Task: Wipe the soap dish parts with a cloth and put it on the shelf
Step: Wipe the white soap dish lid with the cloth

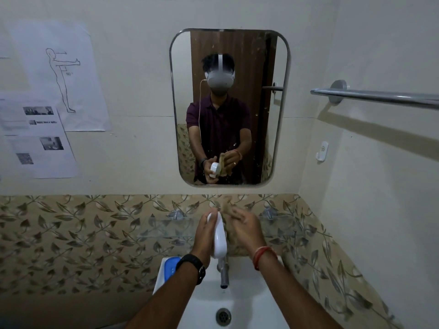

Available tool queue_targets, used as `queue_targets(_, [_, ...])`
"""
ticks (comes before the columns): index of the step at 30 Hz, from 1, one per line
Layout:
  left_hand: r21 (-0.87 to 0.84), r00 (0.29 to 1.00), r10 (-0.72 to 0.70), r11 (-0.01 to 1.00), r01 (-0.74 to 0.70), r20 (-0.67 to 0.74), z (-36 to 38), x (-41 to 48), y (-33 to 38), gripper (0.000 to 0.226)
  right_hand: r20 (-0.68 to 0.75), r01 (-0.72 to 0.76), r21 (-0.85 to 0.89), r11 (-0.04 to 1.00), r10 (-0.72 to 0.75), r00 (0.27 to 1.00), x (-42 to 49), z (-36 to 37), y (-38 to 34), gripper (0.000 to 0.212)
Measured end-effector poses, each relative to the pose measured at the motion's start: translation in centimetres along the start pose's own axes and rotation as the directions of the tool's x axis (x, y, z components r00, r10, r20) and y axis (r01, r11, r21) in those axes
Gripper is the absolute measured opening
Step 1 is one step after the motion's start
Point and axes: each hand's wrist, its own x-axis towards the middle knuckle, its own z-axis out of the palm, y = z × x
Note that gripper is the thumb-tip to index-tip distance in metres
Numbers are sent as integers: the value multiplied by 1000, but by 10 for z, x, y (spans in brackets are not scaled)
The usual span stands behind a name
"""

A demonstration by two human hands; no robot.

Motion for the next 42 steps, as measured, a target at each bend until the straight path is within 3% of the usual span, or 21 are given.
queue_targets(3, [-207, 991, -133, 969, 137, 30, 2, 9, -2, 73, 149, 144, -185, 972, -117, 982, -12, 15, 9, 49])
queue_targets(6, [-111, 977, -145, 985, 129, -156, -9, 17, -4, 74, 141, 221, -248, 943, -190, 972, -31, 17, 14, 53])
queue_targets(9, [-174, 958, -175, 975, 138, -227, -26, 29, 1, 76, 230, 321, -241, 916, -268, 936, -61, 21, 22, 57])
queue_targets(11, [-234, 951, -179, 965, 120, -251, -34, 35, 6, 62, 273, 349, -253, 902, -280, 920, -75, 24, 28, 62])
queue_targets(12, [-218, 954, -168, 969, 114, -250, -34, 34, 8, 59, 273, 344, -264, 901, -272, 923, -77, 25, 29, 64])
queue_targets(14, [-16, 954, -112, 994, 112, -277, -35, 28, 3, 68, 235, 312, -274, 910, -251, 939, -69, 28, 23, 65])
queue_targets(16, [90, 976, -46, 994, 67, -215, -31, 21, -6, 77, 166, 298, -276, 914, -260, 951, -53, 32, 12, 57])
queue_targets(19, [204, 993, 23, 979, 1, -119, -24, 14, -10, 55, 113, 256, -318, 913, -232, 966, -27, 34, 2, 50])
queue_targets(21, [183, 993, 42, 983, -21, -114, -24, 14, -9, 47, 109, 228, -344, 911, -202, 973, -23, 36, 5, 52])
queue_targets(24, [11, 978, -71, 997, 75, -195, -29, 18, -4, 74, 118, 278, -330, 902, -253, 960, -47, 43, 13, 60])
queue_targets(27, [-1, 962, -109, 994, 112, -252, -34, 18, 1, 87, 189, 295, -299, 907, -247, 950, -73, 44, 27, 72])
queue_targets(31, [-16, 986, -111, 994, 109, -127, -25, 14, -11, 69, 133, 232, -328, 916, -198, 971, -47, 36, 15, 55])
queue_targets(35, [-236, 980, -199, 951, 198, 18, -10, 17, -17, 48, 129, 204, -371, 906, -168, 977, -18, 30, -2, 51])
queue_targets(42, [-55, 975, -181, 983, 176, -128, -39, 29, -3, 74, 191, 273, -259, 926, -228, 955, -78, 40, 28, 69])
